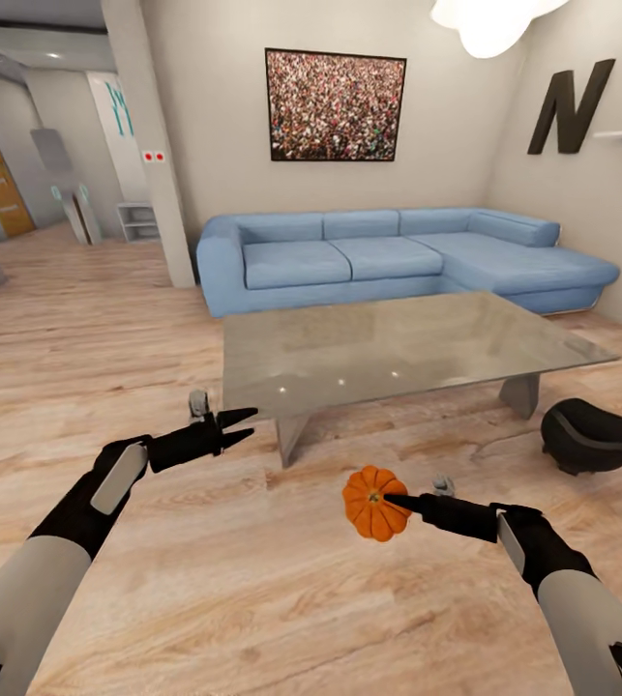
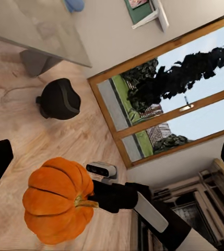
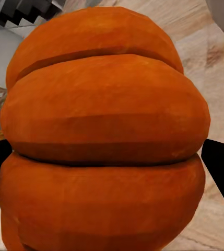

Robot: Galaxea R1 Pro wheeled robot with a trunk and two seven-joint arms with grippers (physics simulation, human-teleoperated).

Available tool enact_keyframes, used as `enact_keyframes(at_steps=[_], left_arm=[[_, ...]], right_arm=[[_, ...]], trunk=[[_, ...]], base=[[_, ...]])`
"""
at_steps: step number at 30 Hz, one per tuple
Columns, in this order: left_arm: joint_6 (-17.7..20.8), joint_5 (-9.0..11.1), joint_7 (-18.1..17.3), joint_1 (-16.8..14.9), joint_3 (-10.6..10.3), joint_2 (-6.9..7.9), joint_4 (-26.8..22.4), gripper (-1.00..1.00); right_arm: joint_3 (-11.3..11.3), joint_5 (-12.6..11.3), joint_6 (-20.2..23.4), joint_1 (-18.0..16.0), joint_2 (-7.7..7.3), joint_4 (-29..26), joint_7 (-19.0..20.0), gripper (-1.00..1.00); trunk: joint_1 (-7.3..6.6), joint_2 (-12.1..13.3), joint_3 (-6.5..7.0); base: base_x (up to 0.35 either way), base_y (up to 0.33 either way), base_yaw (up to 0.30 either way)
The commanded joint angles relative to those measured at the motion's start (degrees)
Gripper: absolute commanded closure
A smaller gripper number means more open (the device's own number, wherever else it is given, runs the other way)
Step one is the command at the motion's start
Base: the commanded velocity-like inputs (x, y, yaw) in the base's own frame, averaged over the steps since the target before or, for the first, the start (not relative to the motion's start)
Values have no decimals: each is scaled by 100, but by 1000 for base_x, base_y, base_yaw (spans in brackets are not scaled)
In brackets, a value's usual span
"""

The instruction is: Place each of the two pumpkins and all three candles from the living room inside a cabinet in the living room (use any cabinet), then make sure every cabinet is closed, and position the cauldron so it is next to a table in the living room.

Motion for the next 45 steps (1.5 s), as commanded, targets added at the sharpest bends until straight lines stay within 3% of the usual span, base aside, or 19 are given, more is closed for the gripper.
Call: enact_keyframes(at_steps=[1, 7, 9, 45], left_arm=[[3, -5, 2, 6, -5, 44, 8, -100], [21, 43, -33, 16, -13, 444, 1, -100], [24, 46, -34, 17, -10, 481, 7, -100], [17, 49, -31, 26, -4, 510, 36, -100]], right_arm=[[-6, -12, 15, -1, 2, 1, 9, 100], [-6, -12, 15, -1, 8, 0, 9, 100], [-6, -12, 15, -1, 9, 0, 9, 100], [-6, -3, 5, -1, 15, 31, 9, 100]], trunk=[[-23, 41, 19], [-154, 282, 126], [-198, 362, 162], [-989, 1806, 833]], base=[[0, 0, 288], [0, 0, 288], [0, 0, 288], [0, 0, 288]])
